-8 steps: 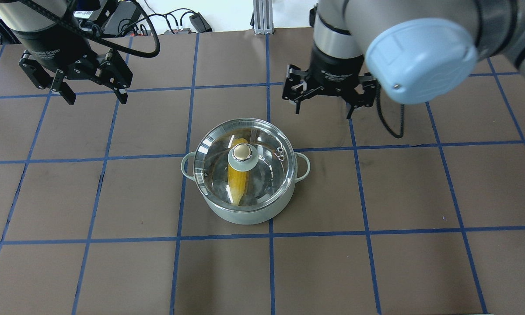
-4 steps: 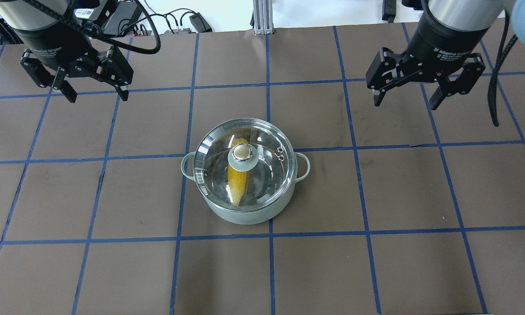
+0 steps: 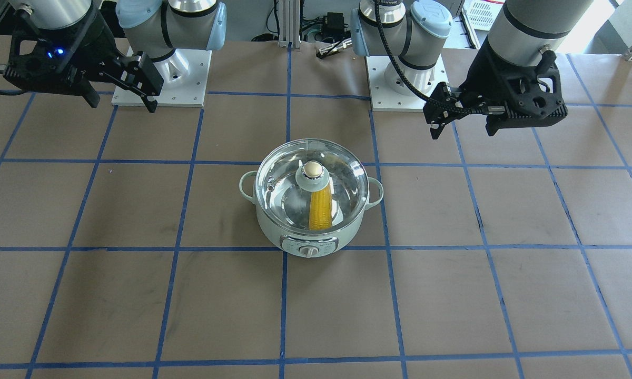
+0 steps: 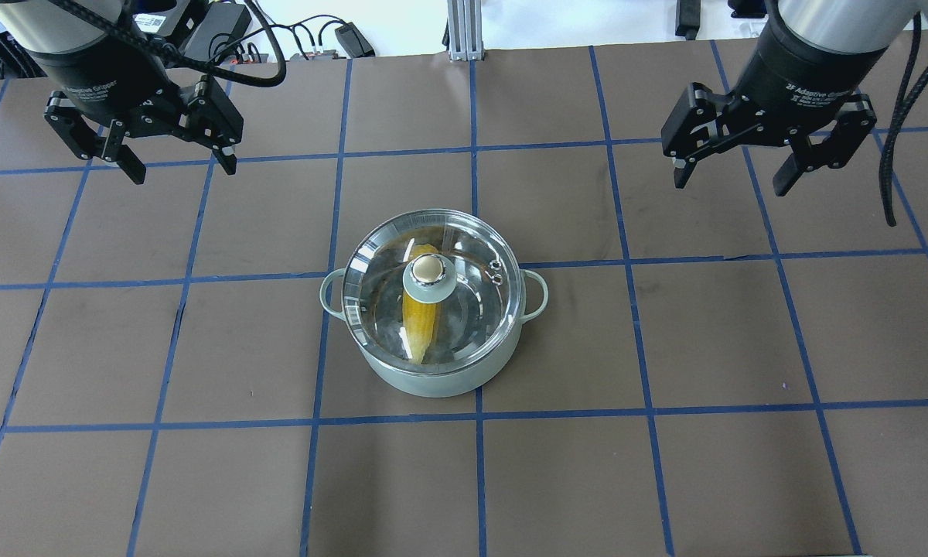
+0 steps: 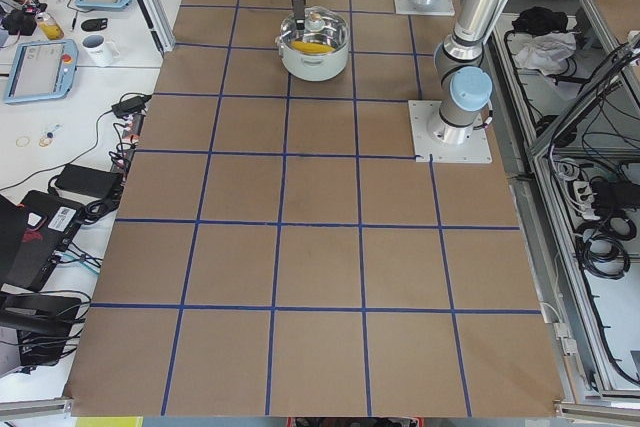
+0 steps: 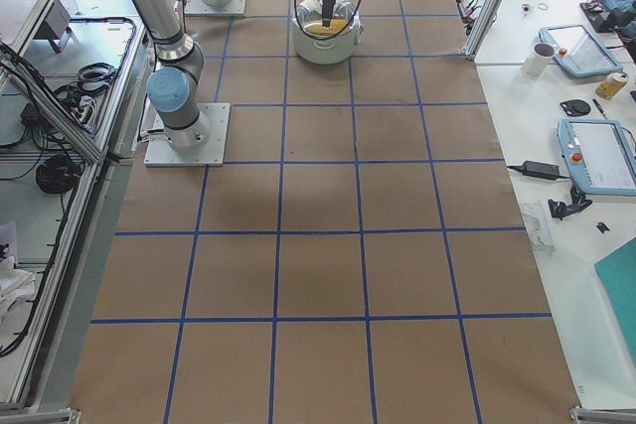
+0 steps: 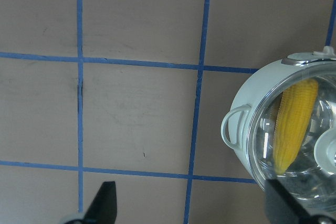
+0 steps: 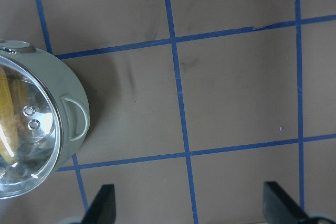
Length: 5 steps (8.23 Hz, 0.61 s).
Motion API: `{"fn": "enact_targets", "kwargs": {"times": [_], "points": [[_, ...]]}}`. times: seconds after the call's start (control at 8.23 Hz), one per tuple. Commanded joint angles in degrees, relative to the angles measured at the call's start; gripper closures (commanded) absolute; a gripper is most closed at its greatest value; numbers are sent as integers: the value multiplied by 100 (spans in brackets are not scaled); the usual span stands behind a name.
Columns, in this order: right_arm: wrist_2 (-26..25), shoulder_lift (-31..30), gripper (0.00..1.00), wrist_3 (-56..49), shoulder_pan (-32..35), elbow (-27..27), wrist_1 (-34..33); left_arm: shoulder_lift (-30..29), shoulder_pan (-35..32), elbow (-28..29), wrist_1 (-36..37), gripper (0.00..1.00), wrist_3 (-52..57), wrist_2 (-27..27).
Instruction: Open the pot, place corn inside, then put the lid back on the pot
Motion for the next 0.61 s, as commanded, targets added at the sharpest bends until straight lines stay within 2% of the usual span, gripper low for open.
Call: {"fn": "enact_targets", "kwargs": {"times": [0.0,0.49], "points": [[47,10,0,586,10,-17,-39,18,0,-5,-6,0,-21,0],[20,72,0,932,371,-44,-56,44,0,-5,-6,0,-12,36]]}}
